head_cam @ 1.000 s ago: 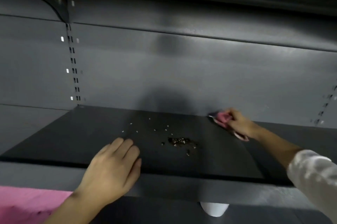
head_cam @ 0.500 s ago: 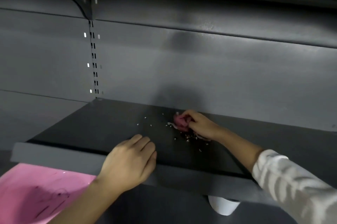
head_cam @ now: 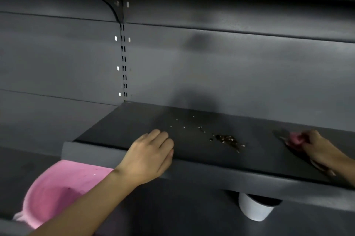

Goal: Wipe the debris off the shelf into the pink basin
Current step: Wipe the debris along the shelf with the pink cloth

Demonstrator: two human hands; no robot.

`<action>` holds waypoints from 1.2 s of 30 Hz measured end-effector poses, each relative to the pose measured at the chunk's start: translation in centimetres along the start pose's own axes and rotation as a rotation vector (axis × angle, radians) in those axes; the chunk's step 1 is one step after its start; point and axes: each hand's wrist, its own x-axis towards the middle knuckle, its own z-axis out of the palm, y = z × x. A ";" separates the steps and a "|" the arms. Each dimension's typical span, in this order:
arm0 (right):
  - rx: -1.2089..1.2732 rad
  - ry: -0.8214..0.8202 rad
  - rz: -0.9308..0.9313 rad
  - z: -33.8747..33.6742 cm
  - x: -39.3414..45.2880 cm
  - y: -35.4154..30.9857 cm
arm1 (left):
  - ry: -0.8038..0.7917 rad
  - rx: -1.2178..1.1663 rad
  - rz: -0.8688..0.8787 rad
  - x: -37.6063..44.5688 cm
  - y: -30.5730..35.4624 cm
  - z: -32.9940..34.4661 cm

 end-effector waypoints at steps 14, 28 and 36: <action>-0.065 -0.060 -0.019 8.9 -10.0 -20.2 | 0.042 -0.066 0.164 -4.0 -6.8 0.1; -0.116 -0.013 0.075 5.7 -10.0 -15.5 | 0.106 -0.077 0.135 -4.9 -8.7 0.4; 0.007 -0.171 -0.322 10.3 -13.1 -23.2 | 0.116 -0.086 0.117 -4.8 -8.6 0.3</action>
